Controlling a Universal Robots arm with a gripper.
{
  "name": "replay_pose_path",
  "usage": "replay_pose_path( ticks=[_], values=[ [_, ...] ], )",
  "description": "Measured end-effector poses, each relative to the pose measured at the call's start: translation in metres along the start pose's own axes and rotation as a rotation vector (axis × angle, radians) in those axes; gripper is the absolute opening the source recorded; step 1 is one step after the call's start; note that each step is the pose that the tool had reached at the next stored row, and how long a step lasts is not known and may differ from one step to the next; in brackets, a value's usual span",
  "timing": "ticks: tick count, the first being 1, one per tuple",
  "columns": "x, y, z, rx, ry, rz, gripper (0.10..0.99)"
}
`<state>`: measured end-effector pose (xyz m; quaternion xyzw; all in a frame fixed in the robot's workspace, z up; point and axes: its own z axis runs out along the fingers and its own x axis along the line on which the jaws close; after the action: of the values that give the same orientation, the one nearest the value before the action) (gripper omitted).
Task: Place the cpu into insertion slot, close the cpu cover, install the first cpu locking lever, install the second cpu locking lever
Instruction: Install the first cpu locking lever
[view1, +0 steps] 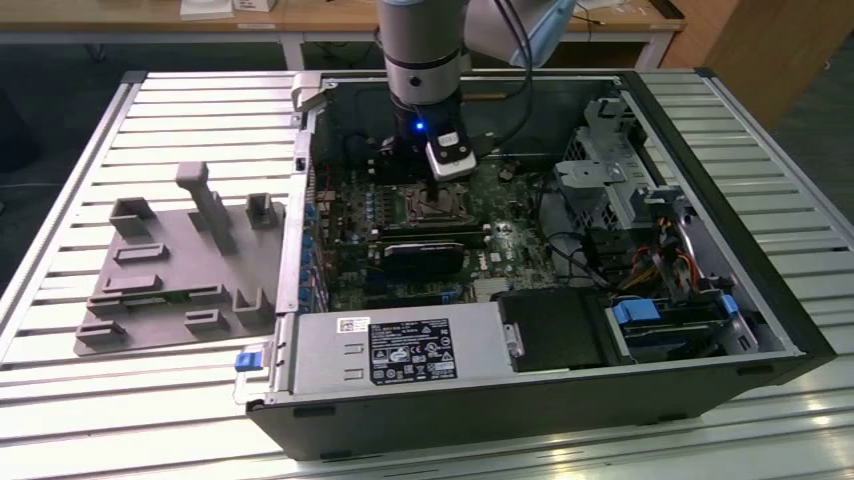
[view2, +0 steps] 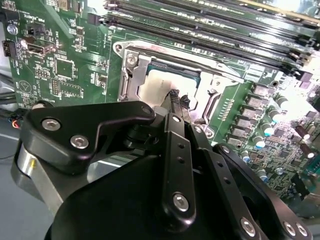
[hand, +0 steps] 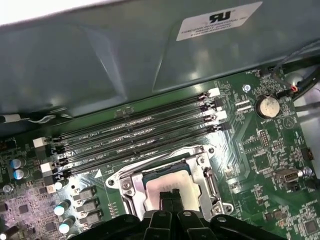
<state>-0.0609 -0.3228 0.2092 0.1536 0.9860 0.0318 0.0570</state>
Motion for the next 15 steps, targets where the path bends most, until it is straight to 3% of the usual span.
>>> replay_pose_path(
  ticks=[7,9,15],
  values=[
    [-0.0047,0.0015,0.0006,0.005,0.0162,-0.027,0.106],
    [-0.0049,0.0016,-0.0008,0.006,0.0172,-0.030,0.106],
    [-0.0065,0.0029,-0.0162,0.005,0.0175,-0.034,0.106]
  ],
)
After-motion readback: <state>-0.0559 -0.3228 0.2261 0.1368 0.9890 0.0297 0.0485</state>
